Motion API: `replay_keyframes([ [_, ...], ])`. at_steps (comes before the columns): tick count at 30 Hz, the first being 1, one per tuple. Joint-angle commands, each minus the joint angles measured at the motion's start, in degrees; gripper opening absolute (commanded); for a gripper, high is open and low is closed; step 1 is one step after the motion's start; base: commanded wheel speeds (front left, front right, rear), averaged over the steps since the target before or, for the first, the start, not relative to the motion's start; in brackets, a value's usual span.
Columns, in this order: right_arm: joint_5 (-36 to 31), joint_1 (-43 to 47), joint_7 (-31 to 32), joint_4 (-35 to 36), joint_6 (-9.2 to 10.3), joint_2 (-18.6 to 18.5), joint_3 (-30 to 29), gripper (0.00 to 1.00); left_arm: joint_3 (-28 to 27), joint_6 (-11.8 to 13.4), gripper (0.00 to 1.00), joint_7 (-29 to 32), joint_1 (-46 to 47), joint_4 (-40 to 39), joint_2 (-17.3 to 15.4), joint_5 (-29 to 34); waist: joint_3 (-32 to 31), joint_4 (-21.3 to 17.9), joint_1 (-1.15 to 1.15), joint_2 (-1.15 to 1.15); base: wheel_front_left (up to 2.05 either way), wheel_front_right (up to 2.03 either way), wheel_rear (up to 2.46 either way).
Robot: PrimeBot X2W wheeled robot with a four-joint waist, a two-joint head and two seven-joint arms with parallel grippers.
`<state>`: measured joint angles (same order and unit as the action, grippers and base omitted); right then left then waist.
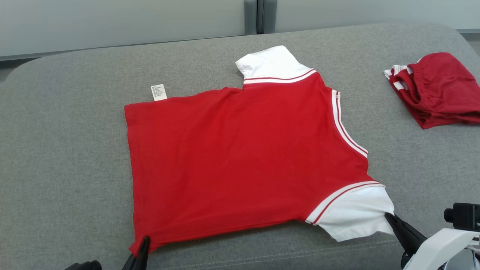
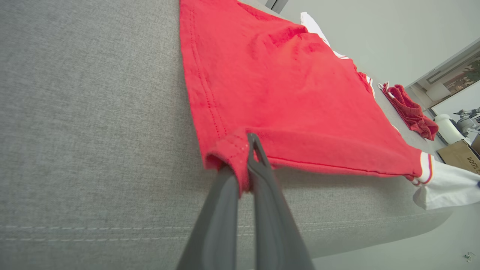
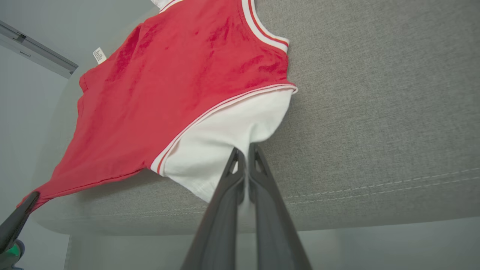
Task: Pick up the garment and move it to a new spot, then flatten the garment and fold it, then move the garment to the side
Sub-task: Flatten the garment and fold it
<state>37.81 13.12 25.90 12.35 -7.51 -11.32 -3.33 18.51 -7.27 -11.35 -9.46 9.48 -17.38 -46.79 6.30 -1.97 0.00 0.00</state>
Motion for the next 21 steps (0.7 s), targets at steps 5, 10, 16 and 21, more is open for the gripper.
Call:
replay_keyframes([
  [5, 0.3, -2.3, 0.4, -1.4, 0.05, -0.4, -0.1, 0.00, 0.4, -0.2, 0.00, 3.3, 2.0, -1.2, -1.6, -1.8, -0.3, 0.4, 0.00, 0.00, 0.00, 0.00, 0.00],
  [10, 0.2, -5.6, 1.7, -3.2, 0.05, -0.8, -0.4, 0.00, 0.1, 0.9, 0.00, 9.0, 4.7, -3.0, -2.5, -4.8, -0.3, 0.8, 0.00, 0.00, 0.00, 0.00, 0.00],
  [16, 0.1, -11.6, 4.0, -6.7, 0.04, -1.3, -0.3, 0.00, -0.4, 3.6, 0.00, 16.5, 9.9, -3.2, -2.7, -8.4, 0.8, 0.9, 0.00, 0.00, 0.00, 0.00, 0.00],
  [21, -0.2, -17.4, 5.9, -10.3, 0.04, -2.3, 0.0, 0.00, -1.3, 6.4, 0.00, 22.7, 15.6, -1.7, -2.0, -12.1, 2.4, 1.1, 0.00, 0.00, 0.00, 0.00, 0.00],
])
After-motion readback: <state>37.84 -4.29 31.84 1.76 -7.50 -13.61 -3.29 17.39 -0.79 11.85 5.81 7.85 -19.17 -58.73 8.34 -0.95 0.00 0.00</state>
